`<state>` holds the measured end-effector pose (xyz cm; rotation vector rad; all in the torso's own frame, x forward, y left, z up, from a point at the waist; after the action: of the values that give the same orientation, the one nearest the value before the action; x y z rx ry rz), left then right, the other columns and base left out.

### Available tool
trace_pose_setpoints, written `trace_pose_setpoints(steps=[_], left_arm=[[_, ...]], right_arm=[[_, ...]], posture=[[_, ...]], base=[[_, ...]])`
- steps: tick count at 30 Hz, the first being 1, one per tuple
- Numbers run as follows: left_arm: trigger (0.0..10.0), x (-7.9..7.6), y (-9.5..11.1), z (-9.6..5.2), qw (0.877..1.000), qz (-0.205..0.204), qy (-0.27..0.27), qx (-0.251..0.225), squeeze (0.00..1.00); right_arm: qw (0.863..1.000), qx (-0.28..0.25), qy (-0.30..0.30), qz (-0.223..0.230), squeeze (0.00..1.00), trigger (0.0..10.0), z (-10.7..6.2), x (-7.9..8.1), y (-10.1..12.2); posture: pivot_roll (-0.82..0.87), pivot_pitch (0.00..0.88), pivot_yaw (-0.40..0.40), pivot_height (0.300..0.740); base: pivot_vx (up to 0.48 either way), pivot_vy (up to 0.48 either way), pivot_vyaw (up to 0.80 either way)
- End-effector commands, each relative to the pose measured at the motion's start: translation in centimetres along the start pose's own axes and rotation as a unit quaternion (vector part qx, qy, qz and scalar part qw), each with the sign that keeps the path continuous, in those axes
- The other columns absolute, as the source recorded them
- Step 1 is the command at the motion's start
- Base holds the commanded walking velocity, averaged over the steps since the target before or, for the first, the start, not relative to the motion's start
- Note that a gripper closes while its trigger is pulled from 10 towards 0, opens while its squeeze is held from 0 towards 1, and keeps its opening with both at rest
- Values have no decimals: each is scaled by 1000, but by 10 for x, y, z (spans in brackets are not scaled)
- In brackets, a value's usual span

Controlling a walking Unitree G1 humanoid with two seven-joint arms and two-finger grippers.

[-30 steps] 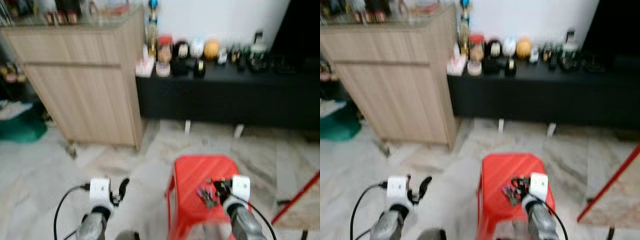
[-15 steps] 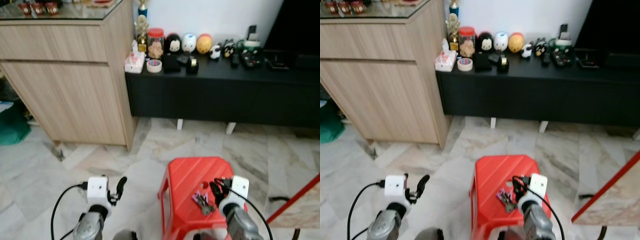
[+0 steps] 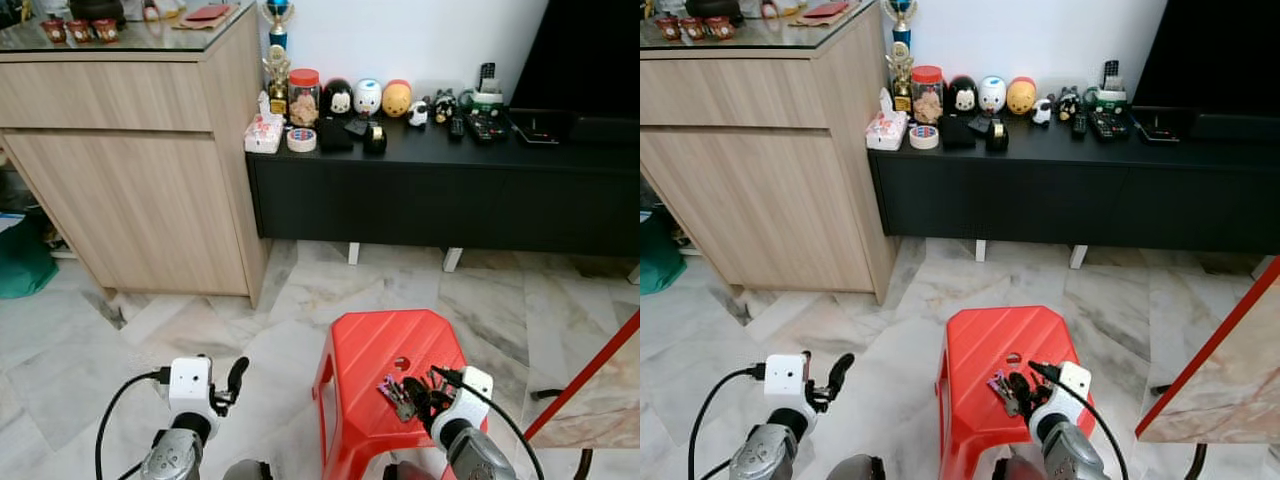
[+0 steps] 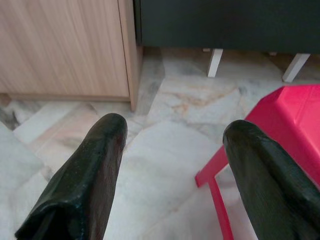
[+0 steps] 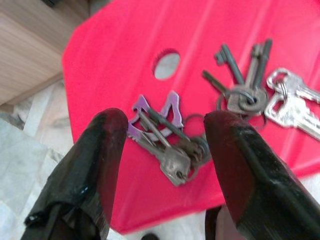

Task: Hang keys on a hook

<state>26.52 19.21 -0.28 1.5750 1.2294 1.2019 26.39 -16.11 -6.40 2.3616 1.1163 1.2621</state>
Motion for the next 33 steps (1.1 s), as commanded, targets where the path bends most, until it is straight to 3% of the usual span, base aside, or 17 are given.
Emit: trace_pose_setpoints(steps=[1,6,14,18,26,33], left_arm=[[10000,1,-4,-2,1000,9,-1,6,0],[10000,3,-5,-3,1000,11,2,8,0],[10000,5,-11,-6,1000,13,6,15,0],[10000,3,-11,-6,1000,15,5,16,0],[10000,-1,-12,-5,1000,20,-3,17,0],[10000,-1,-13,-5,1000,23,-3,17,0]], right_arm=[[999,-4,1,32,0,10000,4,8,6],[997,5,-1,74,0,10000,5,12,6],[995,29,-37,92,0,10000,4,4,2],[992,-13,-71,99,0,10000,0,-8,12],[990,-45,-60,119,0,10000,-2,-7,21],[992,6,-67,102,0,10000,-2,-8,5]], posture=[[27,17,-33,636],[35,20,-36,636],[33,24,-40,636],[30,24,-43,636],[23,13,-44,636],[29,9,-47,636]], base=[[0,0,0],[0,0,0],[0,0,0],[0,0,0],[0,0,0],[0,0,0]])
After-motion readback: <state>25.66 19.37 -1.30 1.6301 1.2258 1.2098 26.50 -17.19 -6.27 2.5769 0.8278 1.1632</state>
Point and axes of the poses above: a point about 5 cm out from each wrist's last joint towards the gripper, its own z axis pointing out of the wrist towards the gripper, its own y axis along the axis of the wrist's last joint, x = y × z, the point moved 3 cm from there along z, pointing out of the wrist towards the gripper, and after that the axes turned 12 degrees about z, right-handed, at the moved point
